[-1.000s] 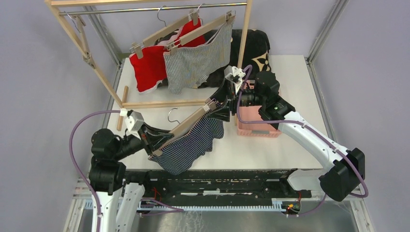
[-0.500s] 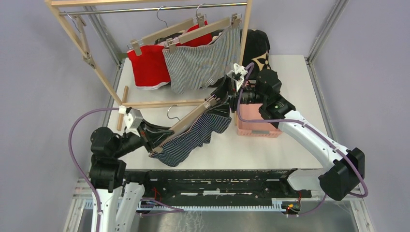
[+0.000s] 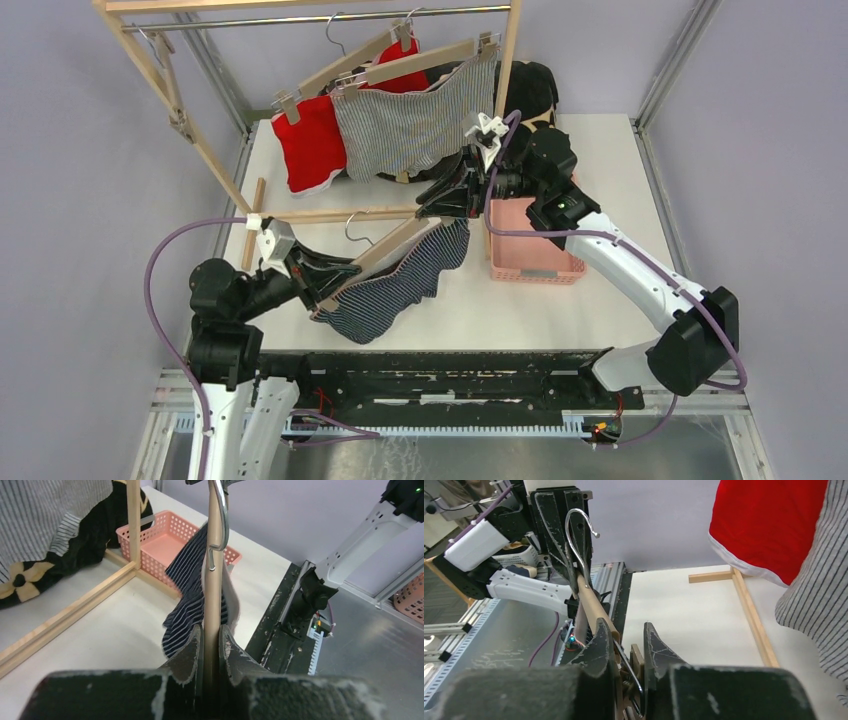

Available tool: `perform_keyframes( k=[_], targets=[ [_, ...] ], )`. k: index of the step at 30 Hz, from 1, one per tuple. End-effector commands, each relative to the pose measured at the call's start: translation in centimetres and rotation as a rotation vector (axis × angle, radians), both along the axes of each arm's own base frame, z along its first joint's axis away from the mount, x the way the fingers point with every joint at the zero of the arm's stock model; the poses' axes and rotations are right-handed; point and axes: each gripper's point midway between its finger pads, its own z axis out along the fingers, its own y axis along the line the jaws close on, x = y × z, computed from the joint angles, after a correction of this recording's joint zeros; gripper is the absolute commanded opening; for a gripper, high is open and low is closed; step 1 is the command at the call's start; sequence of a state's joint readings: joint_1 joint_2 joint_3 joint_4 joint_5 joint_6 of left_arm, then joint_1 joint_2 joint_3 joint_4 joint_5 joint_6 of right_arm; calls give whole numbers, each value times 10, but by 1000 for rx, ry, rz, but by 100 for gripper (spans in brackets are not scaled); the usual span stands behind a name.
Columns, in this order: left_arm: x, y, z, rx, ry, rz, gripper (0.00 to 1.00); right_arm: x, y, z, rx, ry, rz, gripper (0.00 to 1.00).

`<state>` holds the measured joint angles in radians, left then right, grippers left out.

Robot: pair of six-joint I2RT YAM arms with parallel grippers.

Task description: Remove the underwear clipped to the hanger

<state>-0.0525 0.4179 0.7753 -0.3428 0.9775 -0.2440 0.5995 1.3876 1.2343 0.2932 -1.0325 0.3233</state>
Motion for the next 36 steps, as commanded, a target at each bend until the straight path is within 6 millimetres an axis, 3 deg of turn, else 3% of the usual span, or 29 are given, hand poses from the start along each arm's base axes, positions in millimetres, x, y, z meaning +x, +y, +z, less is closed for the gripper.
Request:
perform_keyframes(
  k=[1, 7, 8, 10, 11, 16, 19, 22, 24, 30, 36],
  targets=[
    [3, 1, 16, -33, -48, 24, 3, -2, 3, 26, 51, -38, 21, 1],
    [7, 2, 25, -53, -81, 44, 3, 3, -1, 27, 65, -59, -40, 2],
    [8, 2, 27, -60, -89, 47, 3, 6, -2, 29, 68, -61, -65, 12],
    [11, 2, 33, -80, -101, 47, 3, 14, -4, 32, 70, -59, -131, 41],
    [14, 2, 36, -91, -108, 52, 3, 20, -6, 32, 70, -55, -175, 65],
    [28, 2, 47, -130, -130, 66, 3, 43, -29, 29, 68, -84, -422, 88],
    [35, 2, 49, -143, -141, 72, 3, 63, -61, 27, 121, -93, -662, 99],
    [40, 2, 46, -154, -136, 69, 3, 78, -97, 26, 198, -90, -887, 100],
    [43, 2, 46, -174, -145, 70, 3, 74, -105, 20, 230, -76, -912, 100],
    [48, -1, 46, -282, -153, 46, 3, 45, -71, 8, 254, -27, -651, 95],
    [42, -5, 58, -350, -195, -16, 3, 17, -42, 29, 362, 7, -379, 88]
  ],
)
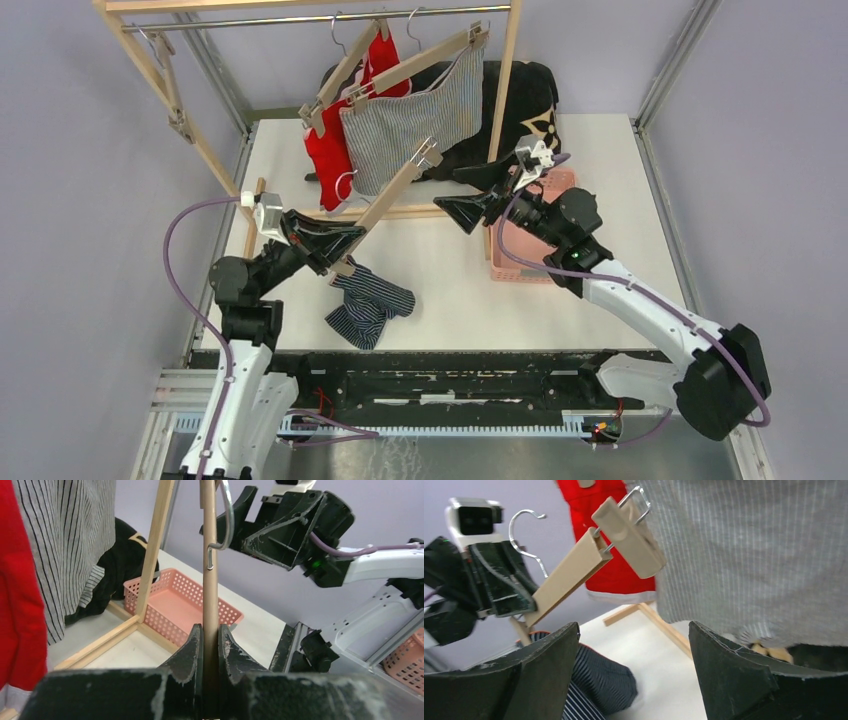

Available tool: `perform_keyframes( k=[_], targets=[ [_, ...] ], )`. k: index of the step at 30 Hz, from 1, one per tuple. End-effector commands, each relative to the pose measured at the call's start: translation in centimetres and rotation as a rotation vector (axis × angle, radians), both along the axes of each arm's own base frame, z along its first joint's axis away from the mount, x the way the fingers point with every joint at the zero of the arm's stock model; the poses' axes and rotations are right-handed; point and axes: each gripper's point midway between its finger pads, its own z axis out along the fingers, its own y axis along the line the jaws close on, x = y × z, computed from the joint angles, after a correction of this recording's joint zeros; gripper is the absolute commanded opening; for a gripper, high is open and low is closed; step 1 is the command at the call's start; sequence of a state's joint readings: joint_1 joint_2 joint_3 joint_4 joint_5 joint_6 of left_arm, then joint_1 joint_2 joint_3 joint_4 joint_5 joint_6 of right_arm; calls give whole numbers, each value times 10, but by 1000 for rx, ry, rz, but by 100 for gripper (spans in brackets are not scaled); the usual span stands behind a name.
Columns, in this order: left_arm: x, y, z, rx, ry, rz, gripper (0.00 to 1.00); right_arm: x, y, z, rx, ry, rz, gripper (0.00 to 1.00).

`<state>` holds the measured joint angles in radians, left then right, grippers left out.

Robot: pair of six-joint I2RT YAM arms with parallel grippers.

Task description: Remove the underwear clipped to the hanger

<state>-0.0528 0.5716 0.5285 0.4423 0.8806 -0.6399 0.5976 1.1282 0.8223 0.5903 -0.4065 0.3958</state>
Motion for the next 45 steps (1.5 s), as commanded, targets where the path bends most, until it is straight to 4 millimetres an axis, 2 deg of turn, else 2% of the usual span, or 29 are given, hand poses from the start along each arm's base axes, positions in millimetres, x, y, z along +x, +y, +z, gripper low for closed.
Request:
perform_keyframes(
  k=[1, 8, 12, 18, 22, 30, 33, 37, 45],
  targets=[
    [-18, -2, 43, -96, -147, -52, 3, -31, 20, 44, 158, -81, 240, 87],
    [-17, -3, 44, -117, -134, -50, 3, -48, 34, 64, 271, -77, 426, 74],
    [-12, -4, 38, -120, -108, -48, 3, -57, 38, 71, 302, -91, 466, 74],
    [-9, -12, 34, -128, -89, -74, 3, -66, 56, 78, 288, -106, 500, 73],
    [-6, -19, 33, -123, -82, -92, 3, -64, 69, 75, 262, -101, 495, 72],
    [-12, -27, 35, -121, -84, -121, 3, -55, 74, 73, 259, -98, 466, 71],
    [-14, -29, 33, -126, -76, -128, 3, -52, 77, 72, 246, -93, 466, 60],
    [-13, -33, 30, -133, -65, -137, 3, -51, 80, 74, 242, -97, 477, 28],
    [-9, -44, 27, -154, -50, -171, 3, -50, 82, 72, 245, -96, 477, 26]
  ],
)
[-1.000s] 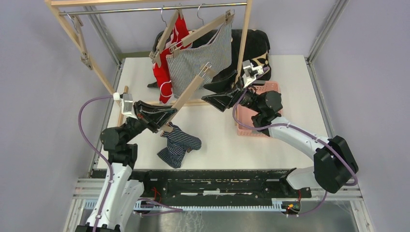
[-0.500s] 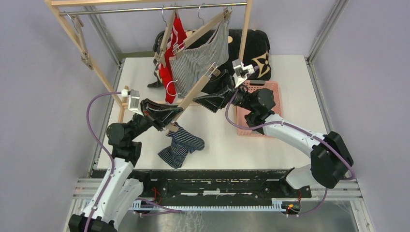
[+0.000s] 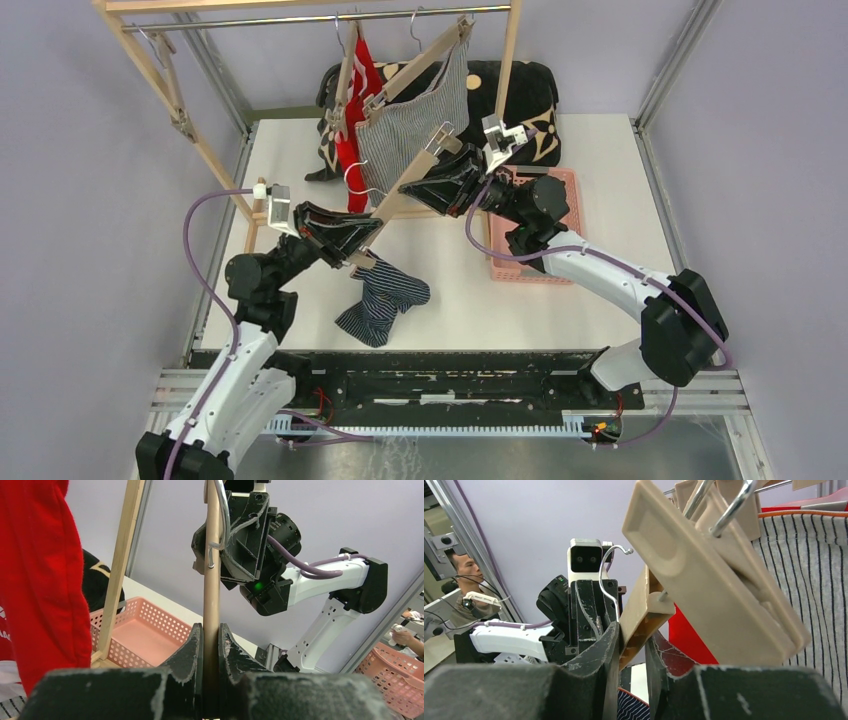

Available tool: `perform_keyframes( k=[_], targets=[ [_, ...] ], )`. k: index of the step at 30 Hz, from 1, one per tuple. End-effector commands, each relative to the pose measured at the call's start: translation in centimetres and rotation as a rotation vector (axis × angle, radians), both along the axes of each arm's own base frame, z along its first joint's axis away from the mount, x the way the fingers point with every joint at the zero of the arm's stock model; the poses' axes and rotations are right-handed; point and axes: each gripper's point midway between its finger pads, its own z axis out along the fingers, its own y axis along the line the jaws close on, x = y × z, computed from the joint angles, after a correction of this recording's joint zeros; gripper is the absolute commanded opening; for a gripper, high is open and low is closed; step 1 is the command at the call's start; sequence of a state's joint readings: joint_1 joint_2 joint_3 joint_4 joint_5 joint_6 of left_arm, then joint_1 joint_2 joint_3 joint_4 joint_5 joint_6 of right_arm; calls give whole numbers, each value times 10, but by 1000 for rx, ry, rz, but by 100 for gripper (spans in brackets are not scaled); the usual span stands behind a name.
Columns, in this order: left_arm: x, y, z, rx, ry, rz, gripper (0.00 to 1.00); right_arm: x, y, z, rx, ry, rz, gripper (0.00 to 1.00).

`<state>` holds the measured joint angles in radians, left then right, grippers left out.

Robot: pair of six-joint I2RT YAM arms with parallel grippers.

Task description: Remove the underwear clipped to the hanger

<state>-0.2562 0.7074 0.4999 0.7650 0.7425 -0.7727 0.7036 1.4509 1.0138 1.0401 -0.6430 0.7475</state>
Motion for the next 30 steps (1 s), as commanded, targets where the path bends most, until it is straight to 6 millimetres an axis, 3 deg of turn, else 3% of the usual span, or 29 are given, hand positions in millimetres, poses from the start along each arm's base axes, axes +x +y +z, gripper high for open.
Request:
perform_keyframes(
  k=[1, 3, 7, 8, 10, 11, 17, 18, 23, 25, 27, 28, 30],
  targets=[
    [-5, -10, 1, -2, -14, -49, 3, -11, 3, 23, 45, -90, 24, 21],
    [-5, -11, 3, -2, -20, -49, 3, -11, 3, 24, 40, -89, 27, 5],
    [-5, -12, 5, -3, -27, -49, 3, -13, 2, 22, 32, -91, 24, 1],
    [-5, -12, 5, -2, -27, -52, 3, -14, 1, 23, 34, -93, 26, 4],
    [-5, -13, 5, -3, -25, -53, 3, -14, 1, 23, 36, -91, 28, 26],
    [-5, -13, 5, -5, -26, -52, 3, -15, 2, 23, 36, -89, 32, 30],
    [-6, -13, 7, -15, -33, -51, 3, -12, 6, 25, 39, -82, 41, 32],
    [-6, -13, 8, -15, -34, -52, 3, -12, 6, 25, 40, -81, 42, 38],
    [-4, -14, 6, -15, -27, -51, 3, -10, 9, 23, 40, -75, 48, 51],
    [-3, -14, 6, -15, -25, -50, 3, -11, 10, 23, 38, -76, 54, 38],
    [-4, -14, 5, -15, -24, -49, 3, -10, 10, 23, 36, -71, 50, 8],
    [-3, -14, 4, -15, -23, -48, 3, -10, 9, 23, 34, -73, 45, 2],
    [-3, -14, 3, -15, -20, -46, 3, -12, 7, 25, 38, -84, 35, 1]
  ],
)
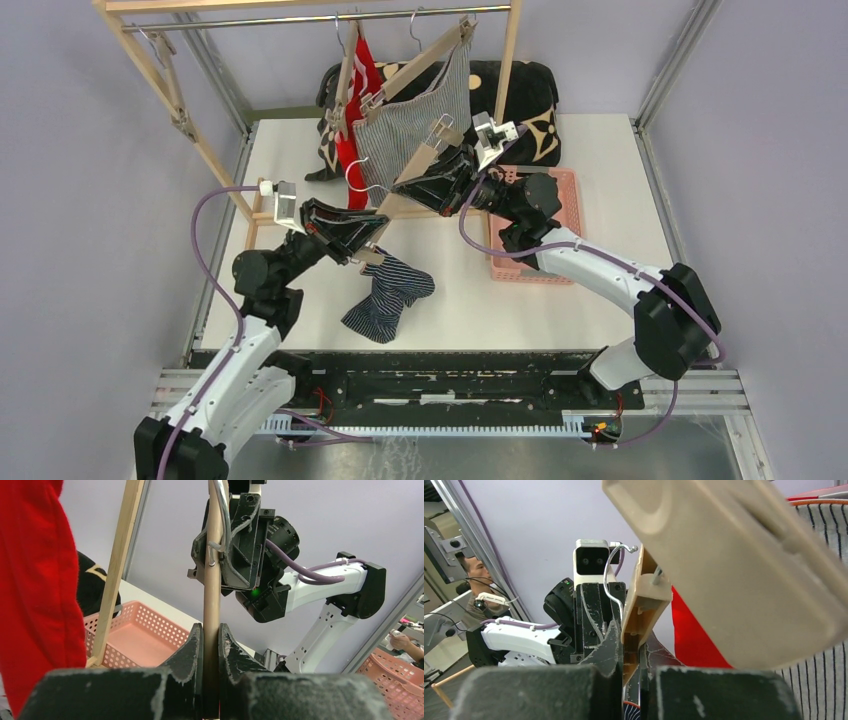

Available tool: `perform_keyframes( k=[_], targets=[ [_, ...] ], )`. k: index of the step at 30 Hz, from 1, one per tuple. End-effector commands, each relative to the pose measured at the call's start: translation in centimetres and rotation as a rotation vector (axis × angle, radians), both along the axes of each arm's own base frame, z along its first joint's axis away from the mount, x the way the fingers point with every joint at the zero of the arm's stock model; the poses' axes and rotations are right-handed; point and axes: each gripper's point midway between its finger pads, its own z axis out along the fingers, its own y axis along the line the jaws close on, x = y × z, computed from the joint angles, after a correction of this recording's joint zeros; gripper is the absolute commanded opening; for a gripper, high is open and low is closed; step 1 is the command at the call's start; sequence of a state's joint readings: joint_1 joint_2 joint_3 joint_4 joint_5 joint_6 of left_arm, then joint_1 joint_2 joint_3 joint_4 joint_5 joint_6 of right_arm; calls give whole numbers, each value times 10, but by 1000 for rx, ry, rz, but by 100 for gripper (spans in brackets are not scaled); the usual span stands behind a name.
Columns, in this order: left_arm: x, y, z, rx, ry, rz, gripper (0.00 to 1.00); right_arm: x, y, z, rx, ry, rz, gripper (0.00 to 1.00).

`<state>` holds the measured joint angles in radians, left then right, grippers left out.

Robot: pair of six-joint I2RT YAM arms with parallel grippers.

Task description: Remove the underwear clipped to the hanger

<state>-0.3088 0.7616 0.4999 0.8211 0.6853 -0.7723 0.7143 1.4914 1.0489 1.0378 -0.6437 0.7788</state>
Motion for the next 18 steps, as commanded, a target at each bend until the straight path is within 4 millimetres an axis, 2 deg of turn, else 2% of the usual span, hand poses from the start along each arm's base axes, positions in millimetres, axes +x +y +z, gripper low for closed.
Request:
perform_keyframes(
  k=[1, 4, 6, 7, 8, 9, 15, 18],
  targets=[
    [-11, -5, 1, 15, -25, -41, 3, -16, -5, 28, 46, -121, 2, 1],
    [-9, -4, -2, 27, -14, -24, 5, -16, -12, 30, 62, -125, -35, 1],
    [-7, -2, -6, 49, -9, -3, 15, -17, -15, 34, 71, -132, -51, 1],
    [-8, -1, -8, 65, -16, 8, 39, -18, -17, 35, 72, -135, -55, 1],
    [-8, 0, -9, 83, -20, 22, 86, -19, -19, 36, 74, -138, -60, 1],
    [-7, 3, -11, 102, -25, 45, 99, -20, -20, 36, 76, -139, -65, 1],
    [-8, 17, -28, 197, -16, 156, 99, -26, -29, 44, 88, -160, -91, 1],
    [-7, 18, -39, 216, 0, 161, 99, -29, -33, 49, 100, -167, -92, 1]
  ],
)
